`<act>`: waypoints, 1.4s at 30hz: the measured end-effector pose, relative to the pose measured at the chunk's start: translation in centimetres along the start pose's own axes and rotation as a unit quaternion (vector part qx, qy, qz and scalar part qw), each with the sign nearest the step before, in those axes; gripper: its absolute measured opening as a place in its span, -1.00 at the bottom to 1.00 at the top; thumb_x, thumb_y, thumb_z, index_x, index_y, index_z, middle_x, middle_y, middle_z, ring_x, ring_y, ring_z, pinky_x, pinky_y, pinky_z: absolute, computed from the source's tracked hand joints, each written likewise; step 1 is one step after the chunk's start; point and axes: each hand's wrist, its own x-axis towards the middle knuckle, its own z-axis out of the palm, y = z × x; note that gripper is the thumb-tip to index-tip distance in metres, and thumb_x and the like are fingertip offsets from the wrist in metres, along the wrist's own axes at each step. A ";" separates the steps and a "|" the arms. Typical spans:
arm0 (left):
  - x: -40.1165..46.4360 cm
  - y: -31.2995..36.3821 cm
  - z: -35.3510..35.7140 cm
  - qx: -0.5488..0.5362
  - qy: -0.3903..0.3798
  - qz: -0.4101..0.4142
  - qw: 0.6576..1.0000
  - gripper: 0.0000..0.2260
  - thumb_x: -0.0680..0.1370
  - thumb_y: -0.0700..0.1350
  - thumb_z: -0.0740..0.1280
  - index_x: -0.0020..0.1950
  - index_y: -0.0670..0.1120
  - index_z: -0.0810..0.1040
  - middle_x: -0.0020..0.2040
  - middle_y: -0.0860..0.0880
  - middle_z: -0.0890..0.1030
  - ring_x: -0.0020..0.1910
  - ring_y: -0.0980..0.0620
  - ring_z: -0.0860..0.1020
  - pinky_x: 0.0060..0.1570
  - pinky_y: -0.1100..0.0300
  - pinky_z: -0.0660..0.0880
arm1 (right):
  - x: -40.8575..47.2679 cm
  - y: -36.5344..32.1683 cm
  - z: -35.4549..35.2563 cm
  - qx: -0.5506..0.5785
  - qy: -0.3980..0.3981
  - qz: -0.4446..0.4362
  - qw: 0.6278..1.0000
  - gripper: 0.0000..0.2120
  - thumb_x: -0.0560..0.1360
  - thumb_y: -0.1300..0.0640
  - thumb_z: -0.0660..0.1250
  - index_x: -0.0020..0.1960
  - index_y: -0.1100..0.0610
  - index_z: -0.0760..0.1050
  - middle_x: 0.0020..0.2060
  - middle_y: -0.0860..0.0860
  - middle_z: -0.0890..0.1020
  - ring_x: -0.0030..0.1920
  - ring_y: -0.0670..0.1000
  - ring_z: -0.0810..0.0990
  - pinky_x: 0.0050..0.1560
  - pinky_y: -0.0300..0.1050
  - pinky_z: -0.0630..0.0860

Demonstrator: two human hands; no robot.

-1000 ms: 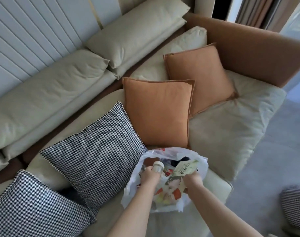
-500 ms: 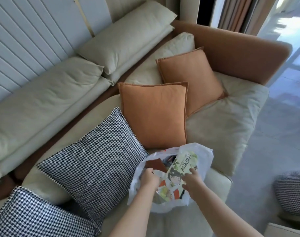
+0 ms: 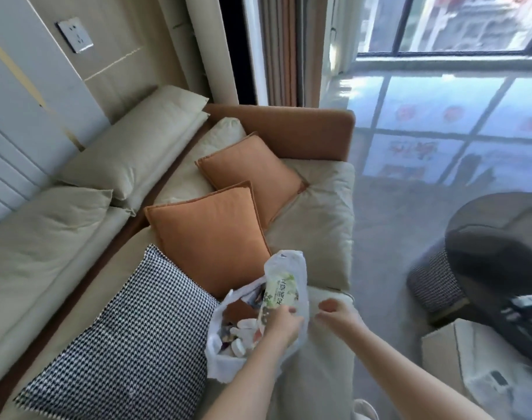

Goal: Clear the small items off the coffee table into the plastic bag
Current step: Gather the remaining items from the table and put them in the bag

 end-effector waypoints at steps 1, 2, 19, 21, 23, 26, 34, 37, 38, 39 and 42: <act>-0.3 0.7 0.8 0.023 -0.012 0.011 1.000 -0.64 0.52 -0.13 0.26 0.31 -0.12 0.50 0.24 -0.17 0.56 0.20 -0.14 0.55 0.21 0.12 0.48 | -0.6 0.7 -0.9 -0.012 0.015 -0.002 1.000 -0.73 0.42 0.15 0.38 0.12 0.10 0.58 -0.02 0.00 0.61 0.00 -0.03 0.56 -0.03 -0.22 0.44; -0.5 1.5 1.7 0.048 -0.024 0.025 0.998 -0.64 0.53 -0.12 0.26 0.32 -0.11 0.49 0.25 -0.15 0.57 0.21 -0.11 0.55 0.22 0.14 0.47 | -1.1 1.6 -1.8 -0.016 0.029 0.000 0.999 -0.78 0.41 0.13 0.37 0.06 0.04 0.58 -0.07 -0.03 0.58 -0.03 -0.04 0.55 -0.03 -0.22 0.44; -6.0 9.1 26.1 0.338 -0.179 0.190 0.904 -0.71 0.55 -0.01 0.24 0.21 -0.08 0.56 0.19 -0.05 0.62 0.20 0.01 0.54 0.12 0.24 0.42 | -9.6 24.2 -18.1 0.003 0.191 0.113 0.975 -0.81 0.49 0.01 0.29 0.05 -0.01 0.59 0.06 -0.04 0.65 0.10 0.00 0.58 0.08 -0.13 0.52; -7.0 9.7 29.2 0.345 -0.189 0.195 0.898 -0.72 0.55 -0.01 0.25 0.20 -0.08 0.56 0.19 -0.04 0.62 0.21 0.02 0.54 0.13 0.25 0.41 | -10.4 27.2 -19.8 0.017 0.199 0.129 0.971 -0.80 0.49 0.01 0.29 0.06 0.00 0.59 0.06 -0.03 0.65 0.11 0.00 0.58 0.10 -0.12 0.51; -7.9 10.2 32.1 0.345 -0.197 0.195 0.897 -0.73 0.55 -0.01 0.26 0.19 -0.07 0.57 0.18 -0.04 0.62 0.20 0.02 0.54 0.12 0.27 0.41 | -11.2 29.8 -21.5 0.029 0.213 0.141 0.966 -0.80 0.49 0.00 0.29 0.06 0.02 0.59 0.05 -0.02 0.65 0.09 0.01 0.58 0.09 -0.10 0.52; -8.9 11.0 36.6 0.352 -0.202 0.200 0.892 -0.73 0.56 0.00 0.25 0.19 -0.06 0.57 0.18 -0.05 0.61 0.20 0.01 0.54 0.12 0.25 0.42 | -12.1 34.1 -24.2 0.035 0.222 0.158 0.961 -0.79 0.50 -0.01 0.28 0.07 0.02 0.57 0.05 -0.03 0.64 0.07 0.00 0.58 0.07 -0.12 0.52; -7.8 10.6 45.4 0.363 -0.215 0.168 0.891 -0.76 0.56 -0.02 0.24 0.17 -0.05 0.58 0.17 -0.02 0.62 0.15 0.01 0.56 0.05 0.23 0.45 | -9.6 42.5 -28.7 -0.008 0.193 0.187 0.963 -0.73 0.50 -0.01 0.26 0.16 0.04 0.52 0.14 0.00 0.59 0.13 0.03 0.55 0.11 -0.09 0.50; -5.9 9.8 47.4 0.375 -0.213 0.150 0.890 -0.76 0.56 0.00 0.24 0.17 -0.02 0.56 0.18 0.00 0.61 0.17 0.03 0.55 0.09 0.21 0.45 | -7.3 44.6 -28.8 -0.015 0.178 0.198 0.964 -0.65 0.51 -0.04 0.25 0.25 0.04 0.47 0.22 0.01 0.54 0.18 0.04 0.53 0.16 -0.07 0.48; -5.1 9.6 48.1 0.379 -0.210 0.145 0.890 -0.76 0.56 0.00 0.23 0.18 -0.01 0.56 0.19 0.01 0.60 0.18 0.03 0.54 0.10 0.20 0.45 | -6.3 45.2 -28.8 -0.014 0.173 0.202 0.964 -0.63 0.51 -0.05 0.25 0.28 0.04 0.44 0.24 0.02 0.52 0.20 0.04 0.51 0.18 -0.06 0.48; -4.1 9.4 48.7 0.382 -0.208 0.140 0.890 -0.76 0.56 -0.01 0.23 0.18 -0.02 0.55 0.19 0.00 0.60 0.19 0.02 0.54 0.10 0.20 0.45 | -5.3 45.9 -28.8 -0.015 0.169 0.206 0.964 -0.60 0.51 -0.05 0.25 0.30 0.04 0.41 0.25 0.02 0.50 0.22 0.05 0.50 0.19 -0.04 0.47; -1.0 8.8 51.1 0.392 -0.192 0.125 0.891 -0.75 0.56 -0.02 0.22 0.20 -0.01 0.54 0.20 0.00 0.60 0.20 0.01 0.53 0.10 0.18 0.46 | -2.1 47.9 -28.7 -0.030 0.165 0.223 0.960 -0.54 0.51 -0.08 0.24 0.35 0.05 0.34 0.28 0.03 0.45 0.26 0.07 0.45 0.20 -0.02 0.46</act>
